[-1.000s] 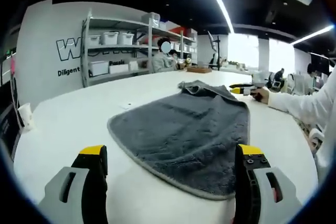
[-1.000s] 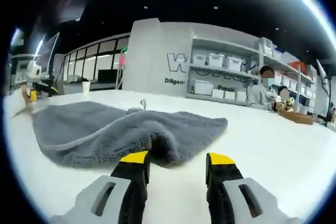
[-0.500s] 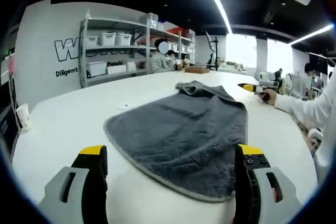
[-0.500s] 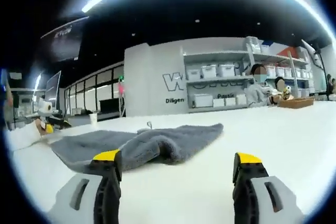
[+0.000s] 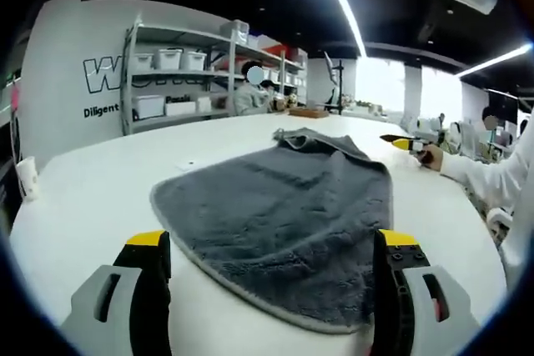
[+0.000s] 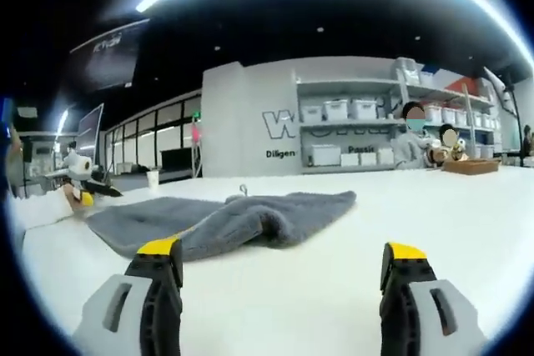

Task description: Open the folded towel by lifting each exposed corner and separating the folded layers until the towel lies flat within the target outline without major curled edges

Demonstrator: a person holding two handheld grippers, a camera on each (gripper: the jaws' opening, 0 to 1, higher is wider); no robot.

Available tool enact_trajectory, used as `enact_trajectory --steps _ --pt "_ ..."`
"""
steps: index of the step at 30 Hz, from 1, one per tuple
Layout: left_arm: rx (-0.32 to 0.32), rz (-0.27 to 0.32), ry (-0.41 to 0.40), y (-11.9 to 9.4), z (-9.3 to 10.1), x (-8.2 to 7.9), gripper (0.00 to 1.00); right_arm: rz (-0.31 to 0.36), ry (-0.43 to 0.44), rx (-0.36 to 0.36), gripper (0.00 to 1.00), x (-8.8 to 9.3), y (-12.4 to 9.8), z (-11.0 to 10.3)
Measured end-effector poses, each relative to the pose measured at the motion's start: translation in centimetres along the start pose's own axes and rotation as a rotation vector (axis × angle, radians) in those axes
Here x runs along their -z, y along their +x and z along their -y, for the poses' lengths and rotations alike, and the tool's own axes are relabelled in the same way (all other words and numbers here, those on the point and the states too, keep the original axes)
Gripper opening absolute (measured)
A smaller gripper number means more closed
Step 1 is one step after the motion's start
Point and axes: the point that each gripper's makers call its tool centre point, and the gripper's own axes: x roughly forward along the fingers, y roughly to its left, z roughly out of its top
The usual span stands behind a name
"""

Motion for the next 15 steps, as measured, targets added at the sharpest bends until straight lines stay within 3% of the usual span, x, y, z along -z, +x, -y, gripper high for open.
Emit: enact_trajectory --steps 5,9,11,15 --pt "0.014 -0.009 -0.053 1.0 -0.4 1.3 1.00 -0.027 -0.011 0.000 0.99 0.3 0.3 -0.1" --pt "0.018 0.027 -0.084 0.8 -0.7 0.8 1.00 -0.094 -0.030 0.009 0.98 0.9 1.3 0.1" --pt "0.017 0.027 -0.097 0.9 -0.8 0.8 1.00 -0.116 -0.036 0.015 0.98 0.5 2.5 -0.1" --pt "0.017 0.033 -0.102 1.0 -0.9 0.7 1.00 -0.125 -0.093 0.022 0.97 -2.2 6.2 -1.2"
